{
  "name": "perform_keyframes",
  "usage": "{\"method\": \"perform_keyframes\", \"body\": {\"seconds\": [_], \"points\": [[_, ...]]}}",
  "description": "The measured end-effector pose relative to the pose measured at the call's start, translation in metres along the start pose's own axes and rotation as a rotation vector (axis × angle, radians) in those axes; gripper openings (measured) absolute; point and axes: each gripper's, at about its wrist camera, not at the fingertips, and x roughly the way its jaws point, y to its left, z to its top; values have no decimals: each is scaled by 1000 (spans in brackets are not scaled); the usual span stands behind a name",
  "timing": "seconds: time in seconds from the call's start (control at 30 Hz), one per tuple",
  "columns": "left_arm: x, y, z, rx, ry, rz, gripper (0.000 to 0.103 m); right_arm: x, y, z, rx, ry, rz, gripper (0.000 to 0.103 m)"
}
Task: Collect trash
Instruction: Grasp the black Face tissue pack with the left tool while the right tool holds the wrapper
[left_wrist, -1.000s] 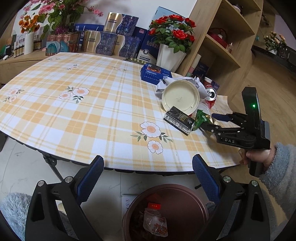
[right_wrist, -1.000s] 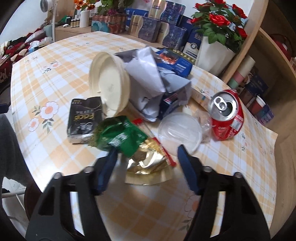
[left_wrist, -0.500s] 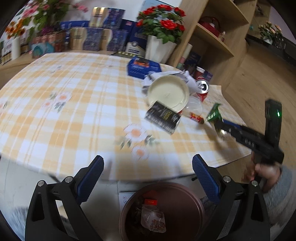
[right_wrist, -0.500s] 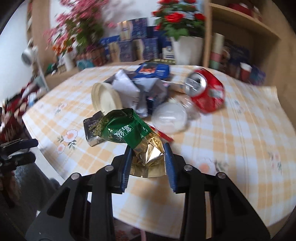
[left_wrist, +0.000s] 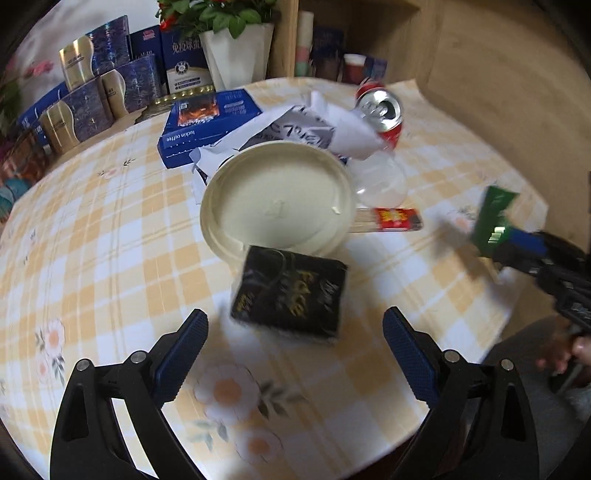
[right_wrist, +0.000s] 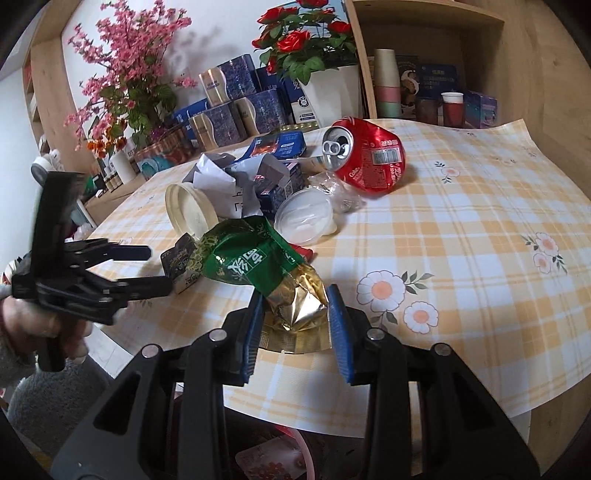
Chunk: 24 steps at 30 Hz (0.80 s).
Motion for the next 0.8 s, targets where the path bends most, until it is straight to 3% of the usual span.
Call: {"method": "perform_keyframes", "body": {"seconds": [0.2,0.3,0.53,0.8], "points": [[20,7,8,-29,57,20,85,-1,-5,-2,24,-3,12,36],[18,5,8,1,50,47,64,-2,-5,-3,26,-2,15,36],[0,4,-6,-12,51,3,61,-6,-1,-1,27,-3,26,36],[-55,0,-39,-99,-24,-41,61,-21,16,-8,21,22,49,36]]}}
